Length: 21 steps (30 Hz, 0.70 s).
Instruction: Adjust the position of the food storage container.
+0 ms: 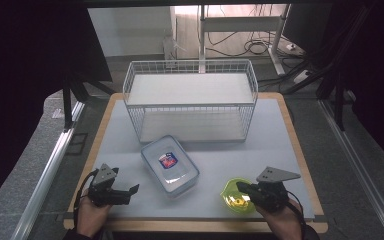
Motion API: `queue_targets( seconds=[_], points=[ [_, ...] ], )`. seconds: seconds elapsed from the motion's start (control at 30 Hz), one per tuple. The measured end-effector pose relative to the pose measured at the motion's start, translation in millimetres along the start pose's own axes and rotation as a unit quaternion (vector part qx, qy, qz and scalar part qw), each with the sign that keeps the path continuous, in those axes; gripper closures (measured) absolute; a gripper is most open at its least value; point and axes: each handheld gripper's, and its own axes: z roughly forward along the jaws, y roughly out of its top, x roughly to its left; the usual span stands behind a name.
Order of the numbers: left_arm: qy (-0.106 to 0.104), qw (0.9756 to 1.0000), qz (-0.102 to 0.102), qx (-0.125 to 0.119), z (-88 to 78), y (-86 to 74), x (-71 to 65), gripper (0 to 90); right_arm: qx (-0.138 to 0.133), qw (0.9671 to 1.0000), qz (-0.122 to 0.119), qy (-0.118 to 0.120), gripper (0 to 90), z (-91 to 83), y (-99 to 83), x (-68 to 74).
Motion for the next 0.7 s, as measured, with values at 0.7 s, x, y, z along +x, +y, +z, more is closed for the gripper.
queue_targets(
  seconds=[0.7],
  points=[
    [0.002,0.9999,-0.002,0.010,2.5,-0.8,0.6,3.2,0.078,0.9934,-0.048,0.070,90.0,35.1,-9.5,40.6]
  ],
)
